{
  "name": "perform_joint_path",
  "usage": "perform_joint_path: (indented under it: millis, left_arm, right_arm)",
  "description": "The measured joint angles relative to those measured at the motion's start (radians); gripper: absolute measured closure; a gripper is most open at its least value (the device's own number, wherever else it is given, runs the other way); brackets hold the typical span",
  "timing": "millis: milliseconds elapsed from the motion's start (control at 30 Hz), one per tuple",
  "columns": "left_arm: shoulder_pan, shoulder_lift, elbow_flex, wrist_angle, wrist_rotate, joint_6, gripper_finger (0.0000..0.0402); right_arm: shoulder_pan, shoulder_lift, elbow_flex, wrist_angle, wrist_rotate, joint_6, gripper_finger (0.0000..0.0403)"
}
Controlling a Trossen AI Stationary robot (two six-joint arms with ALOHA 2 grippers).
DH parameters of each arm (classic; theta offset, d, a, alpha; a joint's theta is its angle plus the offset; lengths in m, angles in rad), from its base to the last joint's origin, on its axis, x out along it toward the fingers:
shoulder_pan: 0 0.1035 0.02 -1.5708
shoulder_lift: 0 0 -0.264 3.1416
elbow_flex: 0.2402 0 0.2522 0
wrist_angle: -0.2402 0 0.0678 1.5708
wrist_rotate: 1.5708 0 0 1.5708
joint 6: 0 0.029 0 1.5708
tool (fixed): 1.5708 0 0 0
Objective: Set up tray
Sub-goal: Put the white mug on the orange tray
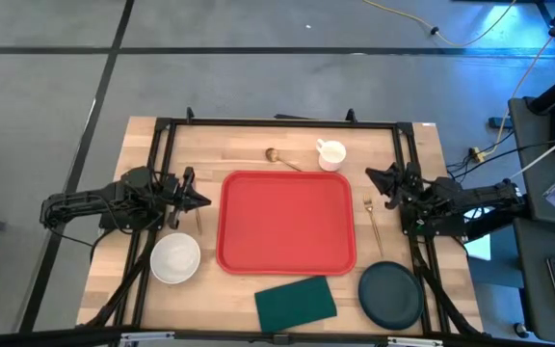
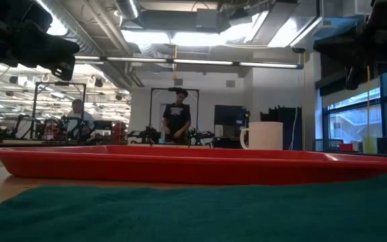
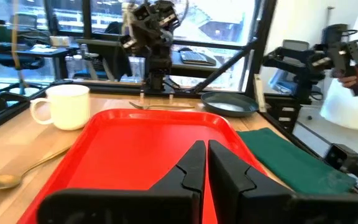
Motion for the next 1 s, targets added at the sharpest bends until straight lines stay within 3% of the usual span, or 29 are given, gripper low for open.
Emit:
perform_joint_path:
  millis: [167,333,567,733,867,1000]
  left_arm:
    - [0.001,0.0,-0.001,-0.001,-0.07,0.0,0.0391]
    - [0.001,0.0,-0.001,0.0,-0.091,0.0,0.0393]
    - [0.001,0.0,-0.001,0.004,-0.091,0.0,0.0392]
    - [0.001,0.0,-0.001,0.024,-0.091,0.0,0.0389]
    - [0.001,0.0,-0.001,0.07,-0.092,0.0,0.0391]
    - [0.001,0.0,-0.001,0.142,-0.092,0.0,0.0389]
  right_arm:
    - [0.0,0.0,0.0,0.0,0.003,0.133,0.0368]
    - [0.0,0.0,0.0,-0.002,-0.014,0.155,0.036]
    - [0.0,0.0,0.0,0.005,-0.042,0.151,0.0266]
    - [0.0,0.0,0.0,0.009,0.052,0.128,0.0192]
    - [-0.001,0.0,0.0,0.079,0.105,0.121,0.0164]
    - [-0.001,0.007,0.039,0.115,0.104,0.062,0.0161]
